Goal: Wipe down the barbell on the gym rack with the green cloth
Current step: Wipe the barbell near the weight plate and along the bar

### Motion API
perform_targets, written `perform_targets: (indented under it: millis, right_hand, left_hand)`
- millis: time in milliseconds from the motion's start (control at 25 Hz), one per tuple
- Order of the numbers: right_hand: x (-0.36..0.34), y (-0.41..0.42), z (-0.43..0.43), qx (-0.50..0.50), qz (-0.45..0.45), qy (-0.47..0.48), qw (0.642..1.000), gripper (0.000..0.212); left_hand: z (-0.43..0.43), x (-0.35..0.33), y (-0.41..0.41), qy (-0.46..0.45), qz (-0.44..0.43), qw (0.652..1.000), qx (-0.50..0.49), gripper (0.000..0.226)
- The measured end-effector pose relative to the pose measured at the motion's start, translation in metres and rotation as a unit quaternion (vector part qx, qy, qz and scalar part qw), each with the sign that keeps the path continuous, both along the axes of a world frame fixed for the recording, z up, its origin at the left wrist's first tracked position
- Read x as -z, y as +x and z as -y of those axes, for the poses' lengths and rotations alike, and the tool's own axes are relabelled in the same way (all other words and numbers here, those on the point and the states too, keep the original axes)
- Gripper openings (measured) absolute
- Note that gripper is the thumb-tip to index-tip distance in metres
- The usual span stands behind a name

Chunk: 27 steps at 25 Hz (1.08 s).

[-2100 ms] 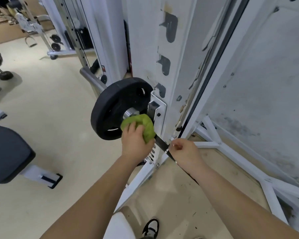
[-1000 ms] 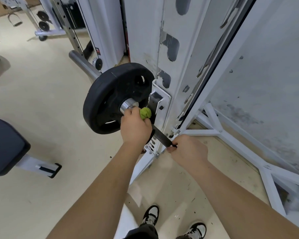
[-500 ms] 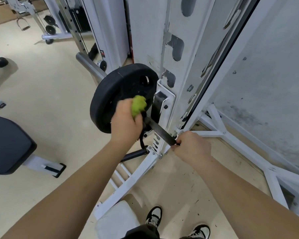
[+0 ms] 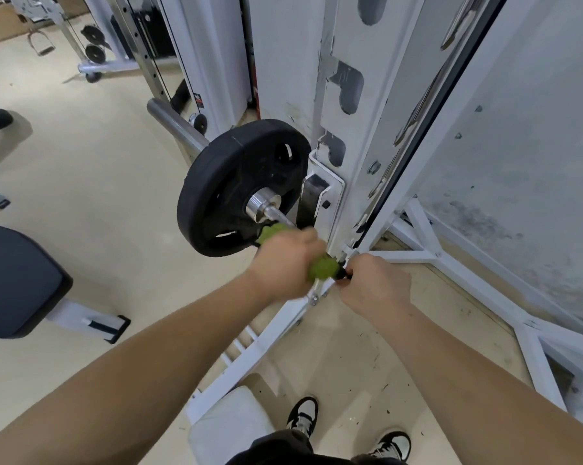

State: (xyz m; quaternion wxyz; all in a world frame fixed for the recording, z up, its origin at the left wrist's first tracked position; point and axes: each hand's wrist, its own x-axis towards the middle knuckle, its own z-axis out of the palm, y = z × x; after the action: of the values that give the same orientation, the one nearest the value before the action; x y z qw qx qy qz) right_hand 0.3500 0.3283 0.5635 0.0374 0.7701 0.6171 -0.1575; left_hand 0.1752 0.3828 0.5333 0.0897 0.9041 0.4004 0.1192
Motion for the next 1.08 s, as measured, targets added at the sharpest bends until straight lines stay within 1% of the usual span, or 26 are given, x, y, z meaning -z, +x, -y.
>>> perform_targets:
  millis: [40,80,120,200,240,280,320,360,400,440,480,520,560,640,680,720,800,840,880,920,1000,1040,1080]
  right_hand:
    - [-0.001,0.001,0.000,0.003,0.004,-0.005,1.000,0.005]
    - [-0.002,0.001,0.001,0.007,0.002,-0.011,1.000,0.010]
    - [-0.002,0.003,0.002,0.011,-0.002,-0.012,1.000,0.012]
    - [-0.004,0.006,0.002,0.019,-0.015,-0.013,1.000,0.014]
    - [-0.004,0.006,0.002,0.024,-0.026,-0.016,0.999,0.015]
    - [-0.003,0.007,0.002,0.027,-0.043,-0.018,0.999,0.018]
    - [-0.002,0.009,0.003,0.033,-0.066,-0.020,0.997,0.022]
    - [-0.002,0.013,0.005,0.042,-0.088,-0.019,0.995,0.030]
    - [-0.003,0.017,0.008,0.051,-0.108,-0.014,0.993,0.039]
    - [-0.005,0.023,0.012,0.057,-0.119,-0.011,0.991,0.046]
    - [-0.007,0.031,0.018,0.054,-0.113,-0.012,0.992,0.045]
    - [-0.009,0.039,0.025,0.048,-0.097,-0.020,0.994,0.038]
    - [-0.012,0.046,0.033,0.045,-0.080,-0.035,0.995,0.030]
    - [-0.012,0.053,0.048,0.046,-0.060,-0.064,0.995,0.021]
    - [-0.011,0.052,0.053,0.051,-0.057,-0.067,0.995,0.018]
    - [-0.008,0.052,0.056,0.055,-0.054,-0.059,0.995,0.015]
    - [-0.005,0.050,0.058,0.058,-0.043,-0.035,0.997,0.013]
    - [-0.004,0.049,0.059,0.059,-0.043,-0.032,0.997,0.013]
    - [-0.004,0.049,0.059,0.059,-0.047,-0.031,0.997,0.013]
    - [-0.004,0.049,0.059,0.060,-0.050,-0.033,0.996,0.013]
    - [-0.005,0.048,0.058,0.064,-0.049,-0.034,0.996,0.012]
    - [-0.005,0.048,0.058,0.069,-0.048,-0.034,0.996,0.012]
    - [-0.005,0.048,0.058,0.074,-0.049,-0.037,0.995,0.012]
  left_hand:
    - [0.015,0.007,0.006,-0.026,-0.002,0.999,0.033,0.026]
    - [0.031,0.016,0.008,-0.055,0.011,0.998,0.038,0.027]
    - [0.045,0.022,0.008,-0.081,0.042,0.996,0.019,0.029]
    - [0.063,0.022,0.006,-0.111,0.149,0.979,-0.081,0.030]
    - [0.063,0.015,0.004,-0.115,0.220,0.955,-0.160,0.028]
    - [0.057,0.004,0.003,-0.108,0.295,0.919,-0.239,0.028]
    - [0.049,-0.006,0.004,-0.094,0.349,0.885,-0.292,0.031]
    - [0.042,-0.012,0.009,-0.064,0.362,0.876,-0.313,0.031]
    - [0.036,-0.011,0.016,-0.030,0.326,0.891,-0.314,0.032]
    - [0.033,-0.006,0.026,-0.003,0.251,0.919,-0.303,0.037]
    - [0.031,0.001,0.035,0.008,0.168,0.940,-0.297,0.043]
    - [0.031,0.007,0.042,0.005,0.110,0.948,-0.297,0.047]
    - [0.032,0.012,0.049,-0.004,0.087,0.949,-0.304,0.047]
    - [0.041,0.015,0.064,-0.017,0.094,0.945,-0.313,0.043]
    - [0.052,0.014,0.072,-0.020,0.098,0.952,-0.288,0.042]
    - [0.066,0.014,0.079,-0.021,0.097,0.966,-0.239,0.042]
    - [0.083,0.016,0.081,-0.018,0.081,0.991,-0.104,0.046]
    - [0.073,0.015,0.073,-0.012,0.072,0.996,-0.056,0.046]
    - [0.055,0.015,0.063,0.004,0.060,0.997,-0.043,0.046]
    - [0.036,0.013,0.055,0.023,0.052,0.994,-0.089,0.047]
    - [0.025,0.009,0.050,0.029,0.042,0.971,-0.235,0.048]
    - [0.037,0.010,0.058,0.026,0.048,0.966,-0.253,0.049]
    - [0.056,0.012,0.070,0.011,0.058,0.974,-0.218,0.050]
